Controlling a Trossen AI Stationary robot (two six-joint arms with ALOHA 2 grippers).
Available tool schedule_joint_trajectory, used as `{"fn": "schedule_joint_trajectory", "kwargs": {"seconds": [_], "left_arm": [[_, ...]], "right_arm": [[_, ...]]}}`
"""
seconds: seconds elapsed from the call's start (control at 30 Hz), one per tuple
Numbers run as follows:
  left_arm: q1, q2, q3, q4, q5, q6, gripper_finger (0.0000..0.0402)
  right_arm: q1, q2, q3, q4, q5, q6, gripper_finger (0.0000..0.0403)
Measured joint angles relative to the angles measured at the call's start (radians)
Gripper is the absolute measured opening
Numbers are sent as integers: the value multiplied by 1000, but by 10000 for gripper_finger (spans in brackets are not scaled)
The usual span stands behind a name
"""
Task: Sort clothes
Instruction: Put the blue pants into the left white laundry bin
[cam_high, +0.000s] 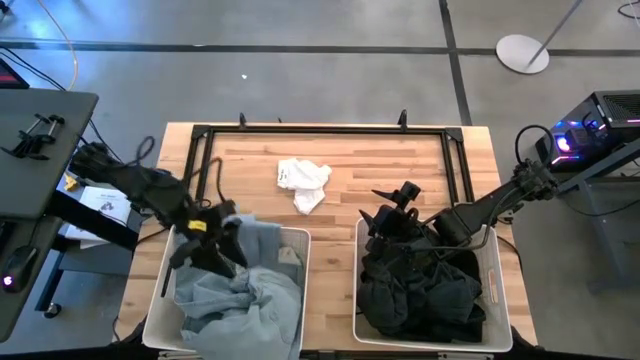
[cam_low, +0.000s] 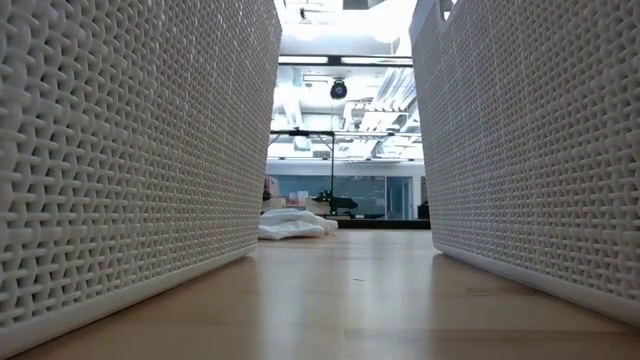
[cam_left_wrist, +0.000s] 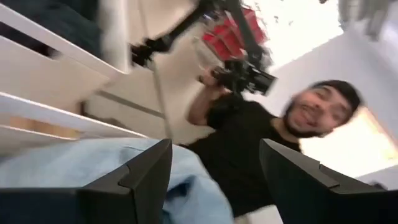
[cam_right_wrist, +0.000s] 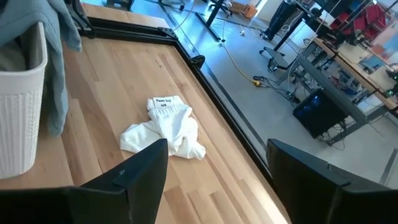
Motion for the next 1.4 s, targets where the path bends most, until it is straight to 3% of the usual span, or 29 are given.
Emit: {"fn": "schedule_joint_trajectory", "kwargs": {"seconds": [0.1,0.27,0.37,0.43,0.5,0.63,0.9,1.0,1.17,1.27,1.4], "left_arm": [[-4,-19,53,-203,-68,14,228],[-36,-2,160,-836,-138,-82,203],[-54,23,226,-1155,-77,-217,183],[-72,42,273,-1251,-59,-269,168],[-102,42,294,-1218,-102,-270,152],[-169,53,268,-1133,-341,-269,128],[-197,119,115,-1110,-453,-159,118],[-177,139,51,-948,-457,-122,117],[-173,159,-36,-545,-421,145,117],[-154,173,-89,-405,-504,275,117],[-125,205,-132,-411,-654,299,117]], "right_arm": [[-14,0,0,0,-6,64,259],[-74,0,0,-1,-62,131,259],[-112,1,0,0,-112,108,259],[-135,6,0,13,-129,94,259],[-153,12,0,34,-136,78,259],[-181,35,0,93,-150,50,259],[-189,92,0,96,-230,-23,259],[-189,100,0,99,-232,-19,259],[-196,105,0,175,-179,-96,259],[-209,106,0,242,-190,-159,259],[-209,106,0,294,-191,-198,259]]}}
